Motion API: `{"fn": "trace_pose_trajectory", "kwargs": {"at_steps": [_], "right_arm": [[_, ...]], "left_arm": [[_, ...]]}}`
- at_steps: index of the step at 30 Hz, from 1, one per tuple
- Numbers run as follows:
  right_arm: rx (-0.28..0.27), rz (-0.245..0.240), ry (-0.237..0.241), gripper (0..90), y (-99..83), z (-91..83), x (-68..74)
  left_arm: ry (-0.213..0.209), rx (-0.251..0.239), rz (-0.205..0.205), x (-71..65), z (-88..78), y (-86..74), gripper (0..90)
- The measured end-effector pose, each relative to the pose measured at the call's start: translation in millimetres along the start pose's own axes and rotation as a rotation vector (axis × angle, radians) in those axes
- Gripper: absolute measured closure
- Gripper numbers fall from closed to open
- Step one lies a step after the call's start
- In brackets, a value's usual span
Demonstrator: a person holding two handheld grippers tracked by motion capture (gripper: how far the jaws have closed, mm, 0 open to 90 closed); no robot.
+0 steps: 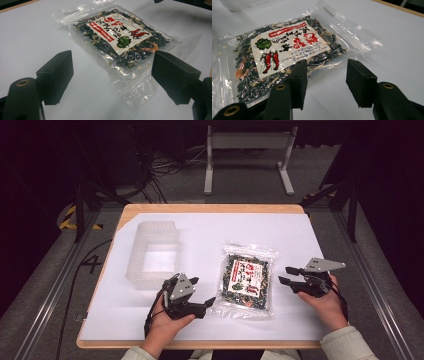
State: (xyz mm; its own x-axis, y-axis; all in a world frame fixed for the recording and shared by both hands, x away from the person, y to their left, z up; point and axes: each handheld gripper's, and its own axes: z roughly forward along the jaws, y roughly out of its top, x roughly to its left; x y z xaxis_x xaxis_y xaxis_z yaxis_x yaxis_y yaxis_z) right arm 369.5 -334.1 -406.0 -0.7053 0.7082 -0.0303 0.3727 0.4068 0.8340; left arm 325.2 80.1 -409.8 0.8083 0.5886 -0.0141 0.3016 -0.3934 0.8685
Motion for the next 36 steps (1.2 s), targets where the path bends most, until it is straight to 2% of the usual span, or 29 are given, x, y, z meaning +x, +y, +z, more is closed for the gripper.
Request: {"fn": "trace_pose_trajectory", "kwargs": {"at_steps": [5,11,14,18,23,30,36], "right_arm": [[0.009,0.026,0.013,48.2,2.6,-0.7,-6.7],[-0.001,0.039,0.015,47.0,15.6,-2.1,-15.4],[0.012,0.067,0.021,39.8,28.1,5.6,-25.8],[0.006,0.082,0.053,38.3,41.6,15.1,-36.3],[0.004,0.103,0.077,36.1,48.6,26.2,-44.8],[0.008,0.191,0.098,33.0,45.0,47.6,-65.4],[0.052,0.247,0.073,31.3,33.8,66.0,-79.8]], "left_arm": [[-0.022,-0.012,-0.032,1.7,-0.9,0.8,18.8],[-0.015,-0.007,-0.027,0.7,-2.9,-0.4,18.8],[-0.009,-0.009,-0.025,0.3,-2.5,-0.7,18.8],[-0.001,-0.014,-0.026,0.1,-4.9,-1.1,18.8],[0.004,-0.008,-0.027,0.4,-4.6,-2.3,18.9],[0.001,-0.003,-0.011,-1.5,-3.4,-2.4,18.8],[0.003,-0.005,-0.013,-1.3,-3.6,-2.6,18.8]]}}
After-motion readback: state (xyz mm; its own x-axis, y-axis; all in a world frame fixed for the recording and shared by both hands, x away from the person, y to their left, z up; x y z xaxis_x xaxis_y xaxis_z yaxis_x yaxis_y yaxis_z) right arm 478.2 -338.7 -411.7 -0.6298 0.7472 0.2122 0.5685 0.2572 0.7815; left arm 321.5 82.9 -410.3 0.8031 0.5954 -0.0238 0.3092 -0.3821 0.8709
